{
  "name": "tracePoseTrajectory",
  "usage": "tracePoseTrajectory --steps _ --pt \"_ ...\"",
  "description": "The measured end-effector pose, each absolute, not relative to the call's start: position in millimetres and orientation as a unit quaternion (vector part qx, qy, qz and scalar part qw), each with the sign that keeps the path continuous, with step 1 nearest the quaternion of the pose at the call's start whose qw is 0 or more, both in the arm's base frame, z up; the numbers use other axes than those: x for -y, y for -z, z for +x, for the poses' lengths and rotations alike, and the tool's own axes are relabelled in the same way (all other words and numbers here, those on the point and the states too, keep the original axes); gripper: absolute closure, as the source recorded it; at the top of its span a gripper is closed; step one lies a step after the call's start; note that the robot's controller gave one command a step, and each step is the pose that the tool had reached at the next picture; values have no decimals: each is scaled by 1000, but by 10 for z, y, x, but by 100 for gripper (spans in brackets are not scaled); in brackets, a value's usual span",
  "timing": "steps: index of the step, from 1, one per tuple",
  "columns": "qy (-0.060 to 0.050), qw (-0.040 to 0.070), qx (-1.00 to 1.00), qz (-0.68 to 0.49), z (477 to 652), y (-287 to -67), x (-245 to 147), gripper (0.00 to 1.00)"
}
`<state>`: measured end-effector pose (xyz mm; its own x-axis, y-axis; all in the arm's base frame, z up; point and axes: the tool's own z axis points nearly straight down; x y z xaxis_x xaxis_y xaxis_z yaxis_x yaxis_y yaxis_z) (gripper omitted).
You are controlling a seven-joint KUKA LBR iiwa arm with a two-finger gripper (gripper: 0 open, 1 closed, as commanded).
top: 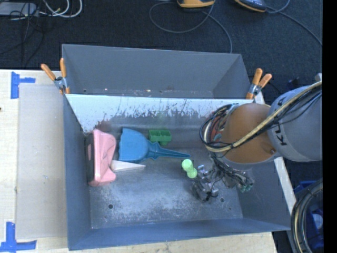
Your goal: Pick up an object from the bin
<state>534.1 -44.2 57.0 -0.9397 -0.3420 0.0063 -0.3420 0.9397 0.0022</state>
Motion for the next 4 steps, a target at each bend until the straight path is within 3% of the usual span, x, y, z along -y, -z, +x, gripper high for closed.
tracePoseTrajectory --steps 2,4 --pt "0 3 986 166 5340 -668 435 100" --pt "2 7 986 167 5308 -936 417 100"
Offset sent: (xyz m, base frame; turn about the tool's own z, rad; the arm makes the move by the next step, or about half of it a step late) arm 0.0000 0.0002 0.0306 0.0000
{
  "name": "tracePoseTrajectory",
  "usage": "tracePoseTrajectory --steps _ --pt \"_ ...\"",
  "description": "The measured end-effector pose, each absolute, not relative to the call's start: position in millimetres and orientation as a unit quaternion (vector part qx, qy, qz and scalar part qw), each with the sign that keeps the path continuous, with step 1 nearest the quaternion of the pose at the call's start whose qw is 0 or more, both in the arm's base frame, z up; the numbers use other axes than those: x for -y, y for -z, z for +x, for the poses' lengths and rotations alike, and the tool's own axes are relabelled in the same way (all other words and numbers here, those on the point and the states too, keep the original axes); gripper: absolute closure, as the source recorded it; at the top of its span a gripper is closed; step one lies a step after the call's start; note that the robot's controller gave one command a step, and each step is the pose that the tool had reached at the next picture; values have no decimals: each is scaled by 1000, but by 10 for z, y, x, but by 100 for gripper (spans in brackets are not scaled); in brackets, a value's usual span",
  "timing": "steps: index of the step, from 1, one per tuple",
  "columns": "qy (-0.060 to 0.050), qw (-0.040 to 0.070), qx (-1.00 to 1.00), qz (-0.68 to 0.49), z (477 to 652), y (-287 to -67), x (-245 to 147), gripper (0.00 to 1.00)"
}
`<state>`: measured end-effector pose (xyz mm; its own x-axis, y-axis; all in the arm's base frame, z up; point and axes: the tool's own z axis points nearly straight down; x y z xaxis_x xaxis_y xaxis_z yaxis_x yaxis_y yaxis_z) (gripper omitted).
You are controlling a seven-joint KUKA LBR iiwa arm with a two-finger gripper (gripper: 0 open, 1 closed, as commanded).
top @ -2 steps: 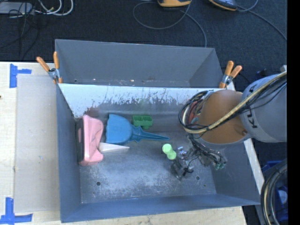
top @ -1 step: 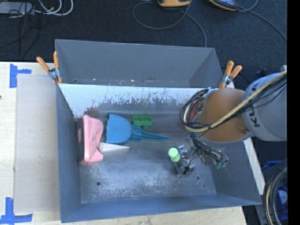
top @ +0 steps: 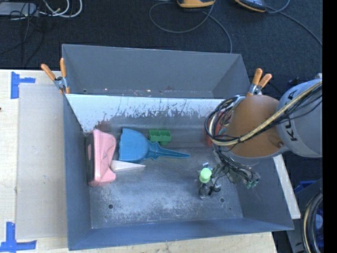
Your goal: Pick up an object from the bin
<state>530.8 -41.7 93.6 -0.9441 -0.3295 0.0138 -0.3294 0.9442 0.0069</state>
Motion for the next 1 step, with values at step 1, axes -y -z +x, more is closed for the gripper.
tracePoseTrajectory --steps 1 --pt "2 6 986 167 5317 -1166 417 100"
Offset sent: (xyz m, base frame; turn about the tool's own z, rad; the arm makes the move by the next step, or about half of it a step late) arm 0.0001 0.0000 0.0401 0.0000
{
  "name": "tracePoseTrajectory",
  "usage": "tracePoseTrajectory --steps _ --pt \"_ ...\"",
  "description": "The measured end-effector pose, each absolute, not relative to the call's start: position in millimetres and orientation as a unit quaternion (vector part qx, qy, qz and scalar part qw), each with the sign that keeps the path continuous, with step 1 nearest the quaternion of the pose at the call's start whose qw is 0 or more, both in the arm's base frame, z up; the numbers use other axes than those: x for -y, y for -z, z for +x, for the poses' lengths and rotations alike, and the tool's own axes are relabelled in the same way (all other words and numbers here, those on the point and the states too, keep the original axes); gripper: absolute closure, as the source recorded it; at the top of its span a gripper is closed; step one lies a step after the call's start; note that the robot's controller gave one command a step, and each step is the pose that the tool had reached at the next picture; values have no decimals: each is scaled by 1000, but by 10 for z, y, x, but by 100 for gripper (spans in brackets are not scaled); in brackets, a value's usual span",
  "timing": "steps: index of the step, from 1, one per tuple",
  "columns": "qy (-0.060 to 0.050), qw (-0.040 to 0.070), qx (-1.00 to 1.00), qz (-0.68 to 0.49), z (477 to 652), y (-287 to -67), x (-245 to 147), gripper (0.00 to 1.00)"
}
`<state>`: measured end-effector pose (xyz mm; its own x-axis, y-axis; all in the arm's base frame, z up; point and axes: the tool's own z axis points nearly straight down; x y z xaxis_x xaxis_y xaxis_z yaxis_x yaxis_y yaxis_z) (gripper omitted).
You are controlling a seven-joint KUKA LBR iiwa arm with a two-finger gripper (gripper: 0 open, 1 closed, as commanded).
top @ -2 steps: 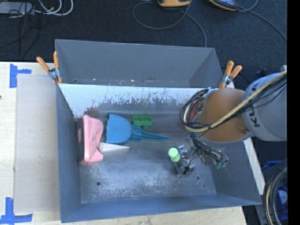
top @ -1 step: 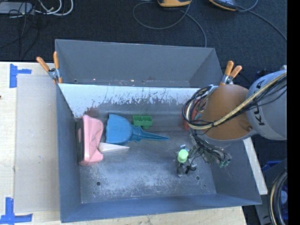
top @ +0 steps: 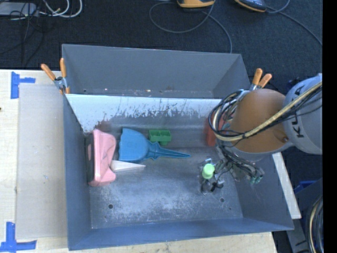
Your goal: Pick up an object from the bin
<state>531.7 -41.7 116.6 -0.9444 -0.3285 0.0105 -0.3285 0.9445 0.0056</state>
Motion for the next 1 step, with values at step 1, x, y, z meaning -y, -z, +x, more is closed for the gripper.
tracePoseTrajectory --steps 1 --pt "1 4 986 166 5330 -1322 417 100"
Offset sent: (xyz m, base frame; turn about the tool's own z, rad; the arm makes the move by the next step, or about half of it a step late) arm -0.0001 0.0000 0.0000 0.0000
